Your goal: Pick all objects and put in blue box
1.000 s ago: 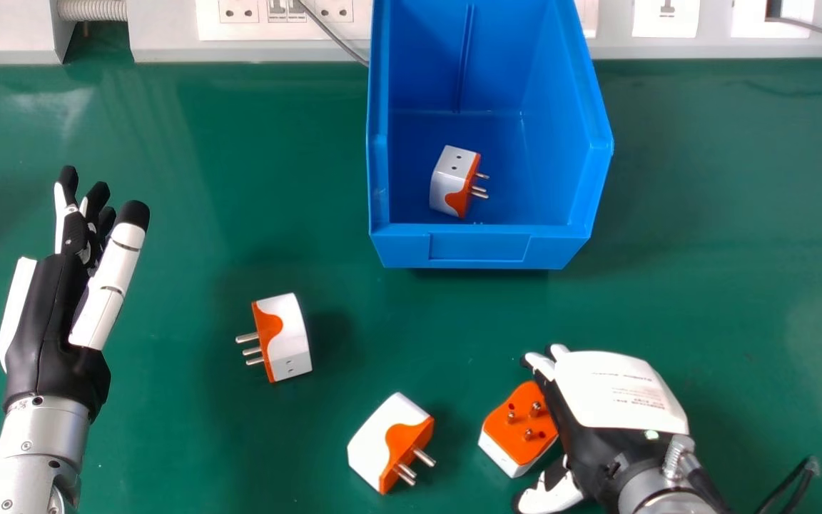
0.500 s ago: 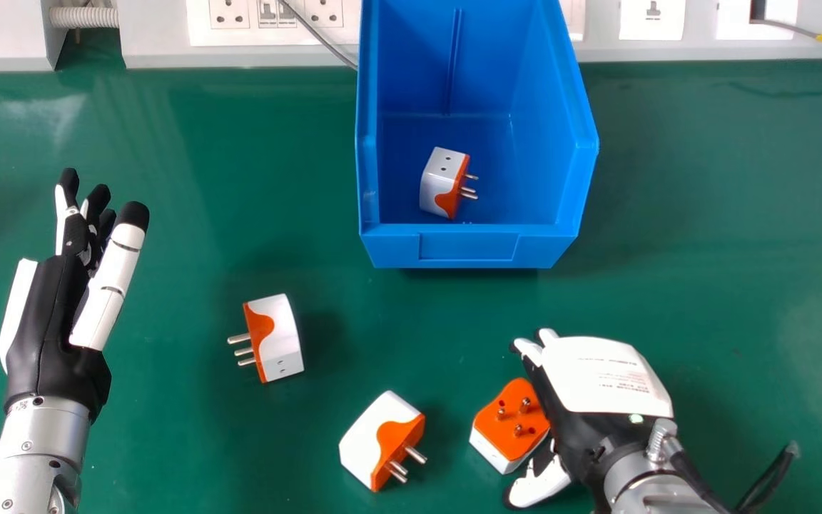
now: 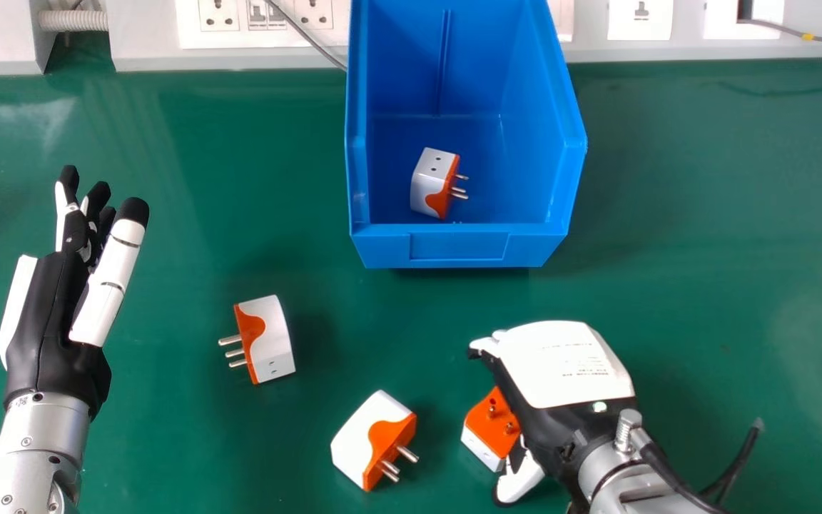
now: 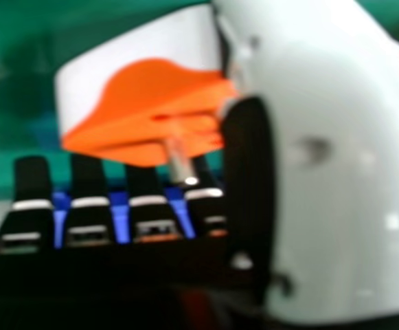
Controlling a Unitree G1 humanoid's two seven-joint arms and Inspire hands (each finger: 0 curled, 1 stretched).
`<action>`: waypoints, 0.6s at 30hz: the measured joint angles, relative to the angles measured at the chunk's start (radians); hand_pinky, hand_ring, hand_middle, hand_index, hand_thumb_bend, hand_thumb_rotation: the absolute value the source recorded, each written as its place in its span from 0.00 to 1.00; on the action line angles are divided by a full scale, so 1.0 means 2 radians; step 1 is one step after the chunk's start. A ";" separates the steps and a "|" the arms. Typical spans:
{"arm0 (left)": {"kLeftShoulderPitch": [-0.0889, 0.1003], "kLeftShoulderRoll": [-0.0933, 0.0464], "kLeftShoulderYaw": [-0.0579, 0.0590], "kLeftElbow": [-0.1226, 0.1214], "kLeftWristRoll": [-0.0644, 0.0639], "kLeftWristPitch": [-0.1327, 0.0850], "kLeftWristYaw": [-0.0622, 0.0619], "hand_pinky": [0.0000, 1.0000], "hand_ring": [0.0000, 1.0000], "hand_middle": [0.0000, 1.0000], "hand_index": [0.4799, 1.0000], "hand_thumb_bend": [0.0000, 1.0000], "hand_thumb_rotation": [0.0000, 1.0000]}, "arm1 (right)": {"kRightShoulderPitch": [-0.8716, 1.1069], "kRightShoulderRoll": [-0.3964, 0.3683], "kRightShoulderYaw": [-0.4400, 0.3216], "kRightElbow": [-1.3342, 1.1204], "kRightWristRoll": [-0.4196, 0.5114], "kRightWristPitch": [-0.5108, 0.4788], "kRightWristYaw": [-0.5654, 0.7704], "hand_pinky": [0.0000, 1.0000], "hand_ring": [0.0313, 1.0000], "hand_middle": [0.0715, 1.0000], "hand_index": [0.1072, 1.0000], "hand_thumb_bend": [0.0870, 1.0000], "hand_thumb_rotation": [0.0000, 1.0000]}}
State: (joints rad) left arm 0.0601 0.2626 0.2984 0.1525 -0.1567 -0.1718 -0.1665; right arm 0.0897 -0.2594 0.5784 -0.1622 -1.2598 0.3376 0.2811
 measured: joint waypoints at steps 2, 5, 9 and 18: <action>0.000 0.000 0.000 -0.004 0.000 0.003 0.001 1.00 1.00 1.00 1.00 0.55 0.76 | -0.003 -0.009 0.000 0.003 0.003 -0.011 -0.005 0.58 0.66 0.68 0.66 0.36 0.06; 0.000 0.000 0.000 -0.007 0.000 0.004 0.001 1.00 1.00 1.00 1.00 0.54 0.76 | -0.016 -0.017 0.000 0.012 0.011 -0.024 -0.001 0.51 0.60 0.62 0.61 0.38 0.05; 0.000 0.000 0.000 -0.007 0.000 0.004 -0.001 1.00 1.00 1.00 1.00 0.54 0.76 | -0.032 -0.029 0.001 0.018 0.018 -0.035 0.011 0.45 0.55 0.58 0.59 0.40 0.04; 0.001 0.001 0.001 -0.009 0.000 0.004 -0.001 1.00 1.00 1.00 1.00 0.54 0.76 | -0.055 -0.049 0.000 0.037 0.033 -0.066 -0.011 0.24 0.44 0.50 0.49 0.44 0.02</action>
State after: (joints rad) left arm 0.0614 0.2637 0.2996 0.1343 -0.1560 -0.1643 -0.1688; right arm -0.0207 -0.3567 0.5792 -0.0878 -1.1930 0.2055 0.2582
